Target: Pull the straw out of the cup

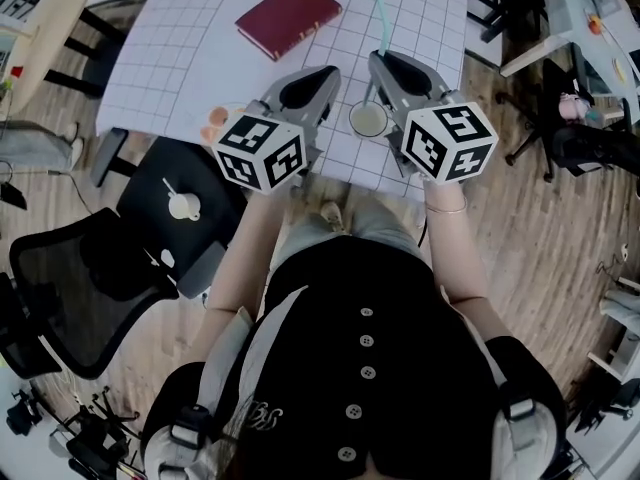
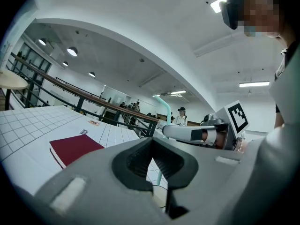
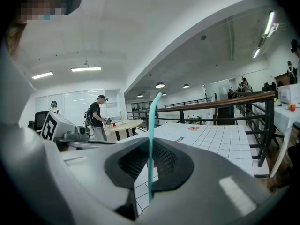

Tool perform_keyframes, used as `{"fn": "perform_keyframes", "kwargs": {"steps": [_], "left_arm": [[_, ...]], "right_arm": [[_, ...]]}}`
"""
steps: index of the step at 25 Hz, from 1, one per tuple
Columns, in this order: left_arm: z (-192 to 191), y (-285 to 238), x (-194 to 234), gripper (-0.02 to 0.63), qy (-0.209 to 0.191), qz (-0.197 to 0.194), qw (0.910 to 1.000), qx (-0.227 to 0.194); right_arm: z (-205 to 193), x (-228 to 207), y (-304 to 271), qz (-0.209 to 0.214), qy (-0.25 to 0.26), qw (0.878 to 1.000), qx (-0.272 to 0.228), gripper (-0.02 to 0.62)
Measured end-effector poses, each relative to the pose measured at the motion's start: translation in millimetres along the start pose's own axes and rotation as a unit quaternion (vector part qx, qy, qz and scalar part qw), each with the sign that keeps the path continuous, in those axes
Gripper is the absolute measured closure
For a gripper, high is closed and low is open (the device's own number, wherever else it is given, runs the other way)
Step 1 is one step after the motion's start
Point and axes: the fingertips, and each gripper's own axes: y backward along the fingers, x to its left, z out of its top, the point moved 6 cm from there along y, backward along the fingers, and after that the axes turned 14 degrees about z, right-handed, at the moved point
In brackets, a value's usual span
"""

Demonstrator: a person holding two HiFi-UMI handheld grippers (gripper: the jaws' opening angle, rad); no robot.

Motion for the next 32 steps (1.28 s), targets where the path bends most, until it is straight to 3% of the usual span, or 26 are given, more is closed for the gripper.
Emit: {"fn": "perform_keyframes", "kwargs": {"steps": [11,22,32], "left_arm": [[24,20,-23,0.606,-0.041,-0.016,0.9983,-0.040],[25,37,-31,0.606,-0.037,-0.021,0.9964,-0.073],[10,46,-37,0.606,-0.028,-0.035,0.9963,-0.073]], "right_arm": [[18,24,18,0.008,0.019,0.999,-0.030,0.577],[32,46,49,0.024,0.040,0.993,-0.111,0.577],[16,48,63,0.032,0.043,0.989,-0.134,0.577]]}}
